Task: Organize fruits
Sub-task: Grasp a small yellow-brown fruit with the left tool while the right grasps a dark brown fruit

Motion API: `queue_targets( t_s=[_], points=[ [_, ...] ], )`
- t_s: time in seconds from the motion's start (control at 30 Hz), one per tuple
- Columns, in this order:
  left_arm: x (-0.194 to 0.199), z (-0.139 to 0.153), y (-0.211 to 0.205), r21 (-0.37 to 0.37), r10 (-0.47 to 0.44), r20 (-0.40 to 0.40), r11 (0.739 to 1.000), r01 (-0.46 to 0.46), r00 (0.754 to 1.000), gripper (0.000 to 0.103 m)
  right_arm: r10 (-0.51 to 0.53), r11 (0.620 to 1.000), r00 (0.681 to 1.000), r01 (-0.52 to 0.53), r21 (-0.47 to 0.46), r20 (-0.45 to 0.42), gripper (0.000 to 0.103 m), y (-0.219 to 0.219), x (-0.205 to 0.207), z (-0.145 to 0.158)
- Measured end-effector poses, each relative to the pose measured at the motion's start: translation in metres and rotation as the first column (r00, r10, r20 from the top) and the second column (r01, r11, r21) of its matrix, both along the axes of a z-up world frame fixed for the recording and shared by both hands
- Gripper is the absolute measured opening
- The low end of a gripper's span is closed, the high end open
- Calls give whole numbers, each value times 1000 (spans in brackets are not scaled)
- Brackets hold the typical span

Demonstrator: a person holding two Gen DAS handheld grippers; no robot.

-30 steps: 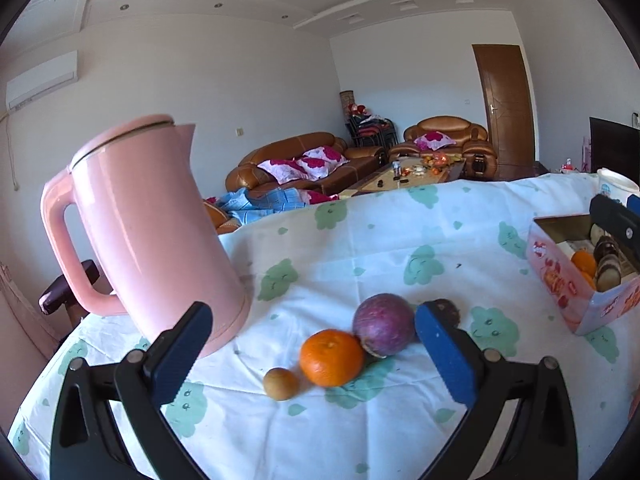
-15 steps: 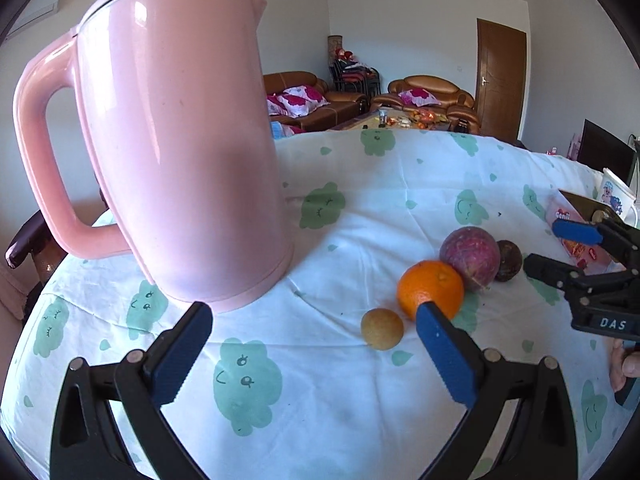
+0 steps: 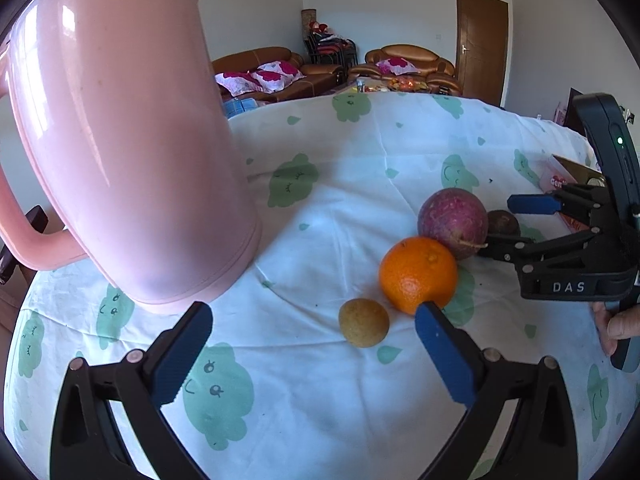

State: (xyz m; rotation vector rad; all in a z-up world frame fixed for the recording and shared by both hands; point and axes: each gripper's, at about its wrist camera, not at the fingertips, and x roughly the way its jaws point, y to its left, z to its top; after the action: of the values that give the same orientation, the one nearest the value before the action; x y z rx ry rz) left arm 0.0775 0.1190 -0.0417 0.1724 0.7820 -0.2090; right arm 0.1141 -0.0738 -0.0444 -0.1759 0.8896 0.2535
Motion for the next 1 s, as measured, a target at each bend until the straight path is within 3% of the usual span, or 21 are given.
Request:
queue_targets(
  t_s=[0.13, 0.27, 0.57, 0.7, 0.83, 0.9, 1.0],
  points=[
    [4, 0, -8, 15, -28, 3, 1000, 28, 1000, 99, 25, 1000, 1000, -25, 1, -4, 63, 3, 0, 1],
    [5, 0, -3, -19, -39, -11, 999, 39, 999, 94, 64, 998, 998, -64, -16, 9, 41, 14, -5, 1],
    [12, -11, 0, 5, -9, -80, 1000, 10, 997, 82, 47, 997, 999, -46, 64, -6, 41, 1, -11, 4],
    [15, -14, -3, 1, -29, -100, 1000, 30, 995, 60, 47, 997, 999, -47, 58, -6, 41, 3, -10, 3],
    [14, -14, -1, -55, -66, -115, 997, 60, 991, 43, 43, 996, 999, -42, 75, -9, 41, 0, -9, 4],
    [11, -13, -4, -64, -90, -114, 995, 83, 989, 29, 36, 996, 999, -35, 86, -9, 41, -2, -11, 4],
    [9, -12, -5, -73, -97, -113, 993, 89, 989, 29, 20, 992, 1000, -19, 122, -9, 41, -6, -16, 6]
  ],
)
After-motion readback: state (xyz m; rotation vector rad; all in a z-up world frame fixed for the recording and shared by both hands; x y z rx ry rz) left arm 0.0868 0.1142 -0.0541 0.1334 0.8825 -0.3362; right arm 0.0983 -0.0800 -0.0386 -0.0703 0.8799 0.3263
